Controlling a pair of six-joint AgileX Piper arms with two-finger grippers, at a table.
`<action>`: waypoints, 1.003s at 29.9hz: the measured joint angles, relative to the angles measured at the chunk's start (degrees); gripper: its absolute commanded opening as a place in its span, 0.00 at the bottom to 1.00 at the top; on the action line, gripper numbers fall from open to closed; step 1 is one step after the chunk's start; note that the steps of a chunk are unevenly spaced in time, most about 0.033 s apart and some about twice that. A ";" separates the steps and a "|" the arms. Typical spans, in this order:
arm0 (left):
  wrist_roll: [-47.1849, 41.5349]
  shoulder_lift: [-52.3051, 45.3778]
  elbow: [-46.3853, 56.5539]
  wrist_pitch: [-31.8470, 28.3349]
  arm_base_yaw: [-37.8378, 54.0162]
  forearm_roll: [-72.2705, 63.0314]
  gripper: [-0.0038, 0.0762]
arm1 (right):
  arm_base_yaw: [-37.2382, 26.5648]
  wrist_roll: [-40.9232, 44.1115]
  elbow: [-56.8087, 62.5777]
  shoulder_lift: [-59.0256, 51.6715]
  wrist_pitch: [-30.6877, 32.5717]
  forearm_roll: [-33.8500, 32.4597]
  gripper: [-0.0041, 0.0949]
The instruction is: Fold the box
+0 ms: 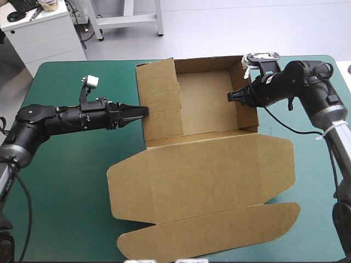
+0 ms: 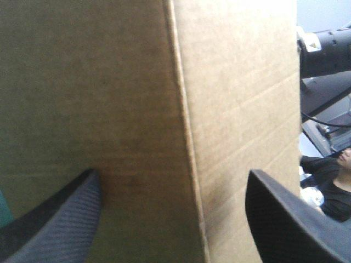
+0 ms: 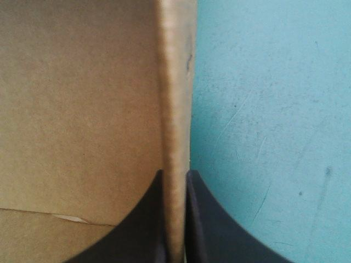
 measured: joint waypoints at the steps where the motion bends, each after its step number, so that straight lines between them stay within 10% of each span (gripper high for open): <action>1: -0.47 0.00 -0.48 -0.85 0.00 1.37 0.70 | 1.20 1.38 0.00 0.00 -0.57 -1.69 0.04; 21: -59.53 -2.96 -10.69 -24.77 -21.28 70.51 0.70 | 13.90 15.38 0.00 -0.06 -3.78 -15.02 0.04; 30: -64.92 -1.57 -10.87 -22.85 -21.68 73.59 0.59 | 16.03 17.35 0.00 -0.30 -3.39 -18.02 0.04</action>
